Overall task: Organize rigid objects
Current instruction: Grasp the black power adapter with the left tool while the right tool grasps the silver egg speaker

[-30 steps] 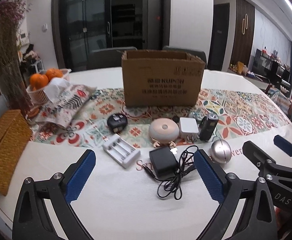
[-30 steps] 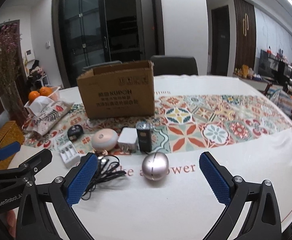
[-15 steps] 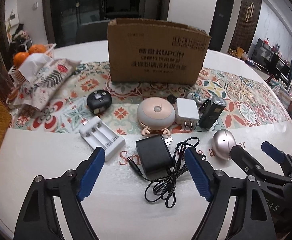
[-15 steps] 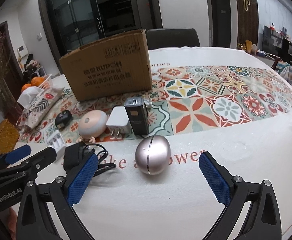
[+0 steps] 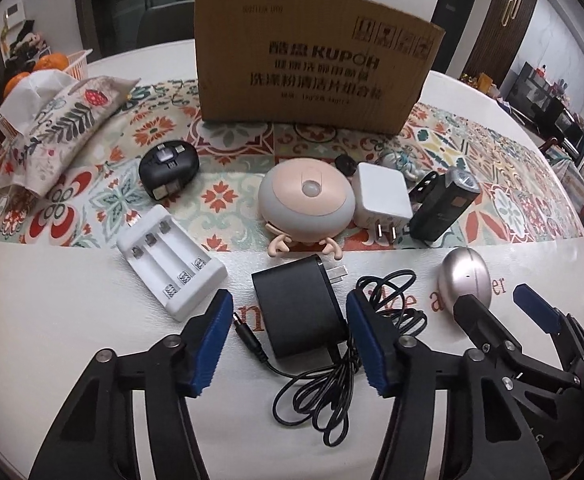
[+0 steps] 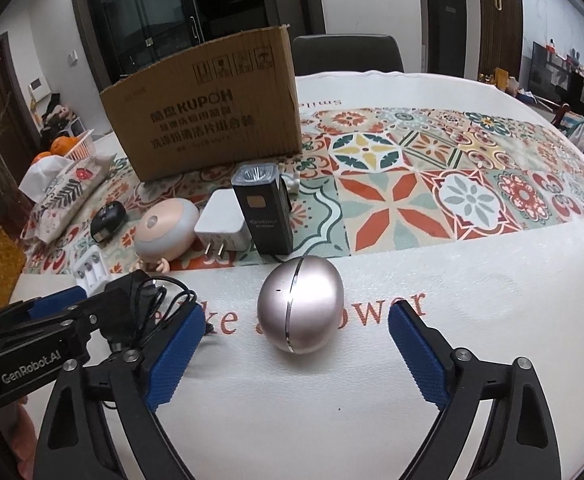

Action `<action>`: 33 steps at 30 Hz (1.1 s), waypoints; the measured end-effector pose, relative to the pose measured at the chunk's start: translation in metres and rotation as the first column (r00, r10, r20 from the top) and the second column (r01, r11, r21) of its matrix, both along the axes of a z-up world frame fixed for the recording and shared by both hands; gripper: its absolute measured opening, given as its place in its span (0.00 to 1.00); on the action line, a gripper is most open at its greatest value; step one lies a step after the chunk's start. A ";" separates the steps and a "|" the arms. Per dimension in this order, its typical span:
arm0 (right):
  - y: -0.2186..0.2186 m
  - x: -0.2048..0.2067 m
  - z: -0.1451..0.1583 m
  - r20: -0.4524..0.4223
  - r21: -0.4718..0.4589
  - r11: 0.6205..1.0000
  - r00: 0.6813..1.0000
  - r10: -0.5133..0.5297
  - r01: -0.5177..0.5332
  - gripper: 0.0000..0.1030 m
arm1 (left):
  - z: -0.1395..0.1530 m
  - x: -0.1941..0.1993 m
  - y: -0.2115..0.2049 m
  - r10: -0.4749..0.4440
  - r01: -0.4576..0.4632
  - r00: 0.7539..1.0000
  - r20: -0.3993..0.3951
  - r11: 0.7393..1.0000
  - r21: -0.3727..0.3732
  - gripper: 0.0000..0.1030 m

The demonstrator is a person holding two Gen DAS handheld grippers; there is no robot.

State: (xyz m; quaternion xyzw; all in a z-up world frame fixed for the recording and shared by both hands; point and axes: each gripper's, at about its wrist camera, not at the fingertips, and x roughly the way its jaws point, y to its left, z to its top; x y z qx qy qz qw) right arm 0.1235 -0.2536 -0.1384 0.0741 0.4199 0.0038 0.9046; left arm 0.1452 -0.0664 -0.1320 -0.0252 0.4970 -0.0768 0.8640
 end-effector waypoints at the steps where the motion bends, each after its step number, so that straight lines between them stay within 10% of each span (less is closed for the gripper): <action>1: 0.000 0.001 -0.002 -0.005 -0.001 1.000 1.000 0.002 -0.002 0.87 | -0.002 0.002 0.000 0.001 -0.001 1.000 -0.008 1.000 -0.003 0.52; 33: 0.004 0.024 -0.025 -0.041 0.014 1.000 0.999 0.012 -0.011 0.53 | -0.021 0.033 -0.019 -0.004 0.013 0.987 -0.159 0.999 0.053 0.43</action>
